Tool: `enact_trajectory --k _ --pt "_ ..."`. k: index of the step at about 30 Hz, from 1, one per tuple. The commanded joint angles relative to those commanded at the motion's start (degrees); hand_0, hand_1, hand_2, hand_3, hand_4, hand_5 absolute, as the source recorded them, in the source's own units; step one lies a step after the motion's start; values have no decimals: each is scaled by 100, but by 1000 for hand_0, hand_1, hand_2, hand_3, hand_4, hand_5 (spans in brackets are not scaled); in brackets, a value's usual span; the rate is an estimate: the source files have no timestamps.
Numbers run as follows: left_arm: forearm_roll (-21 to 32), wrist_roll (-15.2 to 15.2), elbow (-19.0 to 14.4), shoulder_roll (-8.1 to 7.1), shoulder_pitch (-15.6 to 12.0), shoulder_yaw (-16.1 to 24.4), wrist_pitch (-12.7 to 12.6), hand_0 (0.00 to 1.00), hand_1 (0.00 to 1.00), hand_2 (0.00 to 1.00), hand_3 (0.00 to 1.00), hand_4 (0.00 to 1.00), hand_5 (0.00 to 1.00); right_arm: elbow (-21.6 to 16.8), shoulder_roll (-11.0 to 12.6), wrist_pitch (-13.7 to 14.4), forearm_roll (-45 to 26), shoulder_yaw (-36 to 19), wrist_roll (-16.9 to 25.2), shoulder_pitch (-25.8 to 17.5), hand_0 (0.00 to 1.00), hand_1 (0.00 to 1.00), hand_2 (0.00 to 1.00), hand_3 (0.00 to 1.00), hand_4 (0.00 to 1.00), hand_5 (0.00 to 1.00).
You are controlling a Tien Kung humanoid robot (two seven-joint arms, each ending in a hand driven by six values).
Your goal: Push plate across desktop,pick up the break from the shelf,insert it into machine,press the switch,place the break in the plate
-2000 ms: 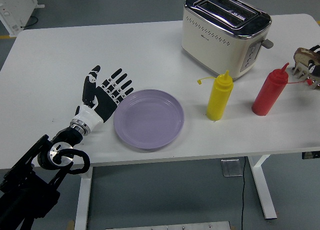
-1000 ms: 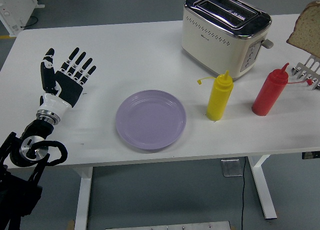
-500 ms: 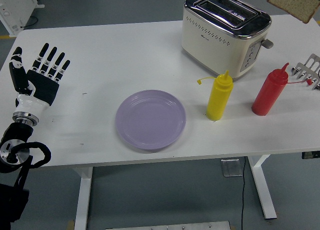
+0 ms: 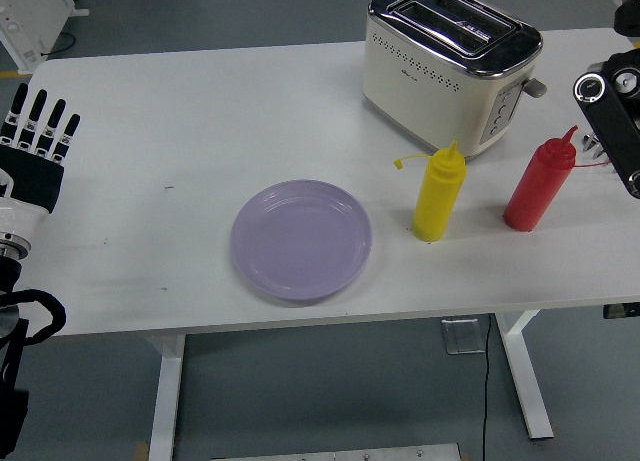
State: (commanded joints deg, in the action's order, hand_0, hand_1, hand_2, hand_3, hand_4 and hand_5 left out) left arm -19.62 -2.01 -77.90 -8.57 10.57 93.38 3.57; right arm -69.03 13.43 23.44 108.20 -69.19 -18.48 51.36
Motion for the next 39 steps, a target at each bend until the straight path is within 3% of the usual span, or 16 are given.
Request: enact_trajectory --k 8,16,29,39 --pt "40 -35 -91 -86 -230 322 -25 878 833 880 789 713 998 654 -532 184 -176 183 47 389 424 410 452 453 229 2" --pt "52 -42 -129 -113 -311 389 -34 873 831 877 784 710 998 1293 -960 360 -239 208 104 566 426 404 447 451 207 2" --pt "64 -42 -169 -114 -343 384 -32 872 830 876 782 707 998 2118 -1316 549 -85 410 154 694 429 405 447 451 196 2" --pt "62 -48 -169 -126 -390 443 -33 872 829 876 782 708 998 2449 -1320 612 178 390 160 807 430 404 447 450 195 2"
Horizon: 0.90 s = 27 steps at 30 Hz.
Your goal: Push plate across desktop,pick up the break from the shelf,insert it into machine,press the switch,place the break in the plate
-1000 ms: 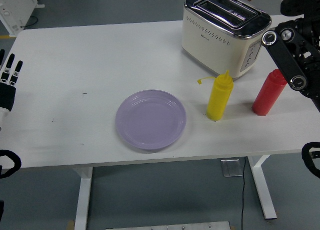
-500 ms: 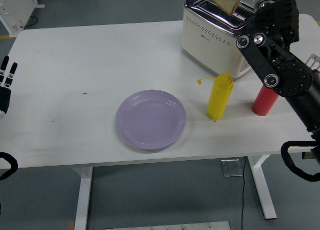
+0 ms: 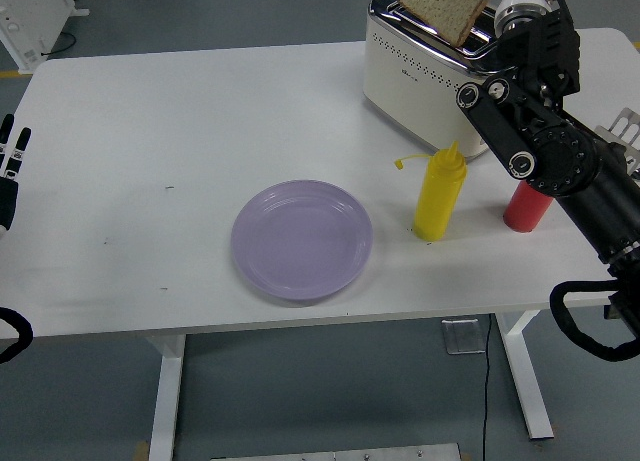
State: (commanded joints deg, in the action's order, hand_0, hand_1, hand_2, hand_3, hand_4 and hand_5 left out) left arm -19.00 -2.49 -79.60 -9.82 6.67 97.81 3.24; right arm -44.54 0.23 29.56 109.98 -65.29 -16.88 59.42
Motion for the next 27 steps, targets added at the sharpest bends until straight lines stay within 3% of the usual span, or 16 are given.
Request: enact_trajectory --k 23,24,27 --pt "27 -6 36 15 50 -55 10 872 830 876 781 706 998 477 -19 28 -33 -74 143 87 426 406 448 450 196 2" --pt "28 -6 35 14 51 -54 11 872 829 876 782 706 998 494 -23 7 -23 -62 142 89 434 446 473 479 235 2" --pt "31 -7 32 13 55 -49 11 872 829 876 782 706 998 539 -23 -54 54 -21 118 96 434 446 473 479 235 2"
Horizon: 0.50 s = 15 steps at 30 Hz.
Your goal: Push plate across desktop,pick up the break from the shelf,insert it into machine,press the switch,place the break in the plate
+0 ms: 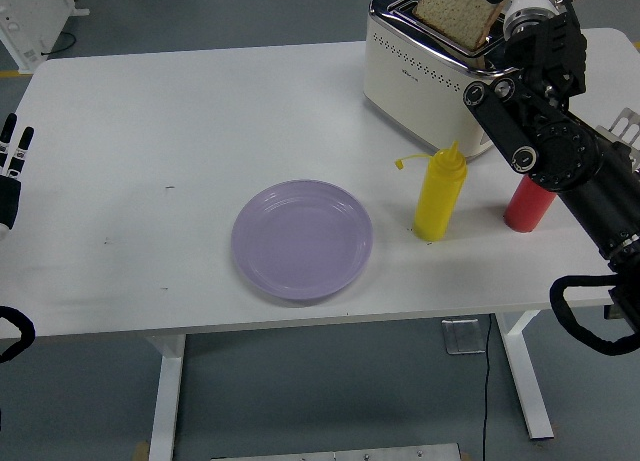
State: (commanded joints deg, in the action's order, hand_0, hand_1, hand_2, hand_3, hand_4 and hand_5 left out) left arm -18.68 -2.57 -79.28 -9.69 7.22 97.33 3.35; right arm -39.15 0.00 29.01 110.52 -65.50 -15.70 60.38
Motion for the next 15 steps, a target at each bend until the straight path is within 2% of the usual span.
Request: enact_trajectory --k 2,3,8,9,14,15 --pt "1 0 -1 0 1 2 0 872 829 876 782 706 998 16 0 -59 38 14 -24 1 434 446 473 479 235 2" --pt "1 0 -2 0 1 5 0 872 829 876 781 707 998 20 0 -139 67 23 -53 -2 517 552 564 565 499 2" --pt "-2 -1 -4 -1 -1 24 -1 872 829 876 781 707 998 24 0 -535 199 19 -200 -16 517 552 564 565 499 2" --pt "-3 -1 -5 -2 -1 27 -1 872 830 876 782 707 998 23 1 -607 212 14 -219 -17 714 730 791 815 627 53" --pt "-5 -3 -7 -6 -2 36 -1 872 830 876 782 707 998 -9 13 -859 231 -36 -201 -27 714 730 791 815 627 53" --pt "-5 -3 -6 -6 -3 38 -1 873 830 877 782 706 998 -18 18 -886 220 -43 -185 -29 876 848 957 983 723 116"
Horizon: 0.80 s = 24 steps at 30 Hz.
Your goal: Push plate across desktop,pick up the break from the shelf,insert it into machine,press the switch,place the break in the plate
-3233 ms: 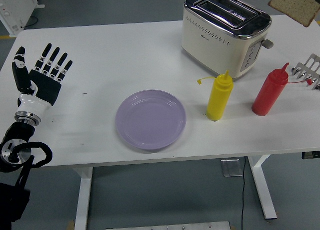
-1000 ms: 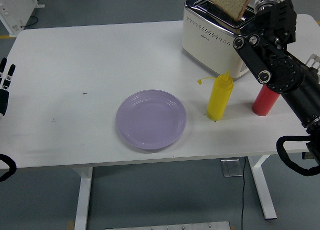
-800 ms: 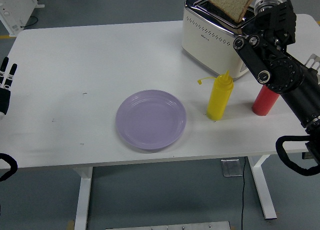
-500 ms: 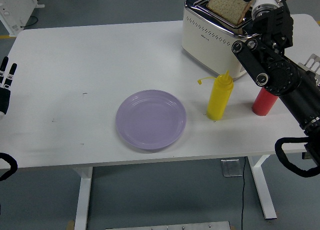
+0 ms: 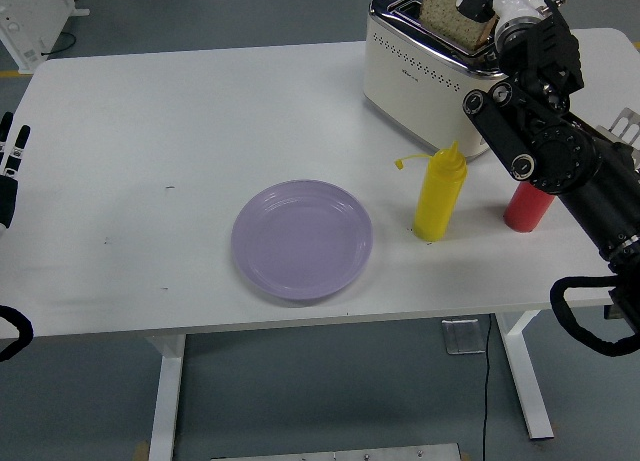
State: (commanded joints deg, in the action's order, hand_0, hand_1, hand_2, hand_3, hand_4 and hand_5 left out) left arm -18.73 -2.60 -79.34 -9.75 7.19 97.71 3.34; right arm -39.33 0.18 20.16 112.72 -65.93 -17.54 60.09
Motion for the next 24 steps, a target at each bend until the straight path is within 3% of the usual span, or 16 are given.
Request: enact_trajectory --k 10,12,17,18,23,24 --pt "0 -2 1 -4 -10 9 -1 873 830 877 782 707 998 -97 66 -34 -127 -44 74 -42 917 880 998 998 750 143" --pt "0 -1 -1 -4 -12 13 -2 873 830 877 782 708 998 -176 131 42 -131 -45 48 -66 872 844 973 977 766 194" --pt "-1 -1 -20 -16 -29 40 -1 873 830 877 782 708 998 -474 385 368 -152 -28 -34 -131 872 844 973 977 766 194" --pt "-1 0 -25 -20 -35 51 -1 874 830 877 781 708 998 -556 452 442 -156 -15 -52 -147 683 711 930 895 699 206" --pt "-2 -1 -54 -42 -79 115 3 874 830 877 781 708 998 -1008 840 891 -203 124 -298 -248 683 711 930 895 699 206" --pt "-3 -1 -56 -45 -90 129 3 873 830 877 781 708 998 -1100 926 930 -248 154 -345 -278 327 416 732 701 368 116"
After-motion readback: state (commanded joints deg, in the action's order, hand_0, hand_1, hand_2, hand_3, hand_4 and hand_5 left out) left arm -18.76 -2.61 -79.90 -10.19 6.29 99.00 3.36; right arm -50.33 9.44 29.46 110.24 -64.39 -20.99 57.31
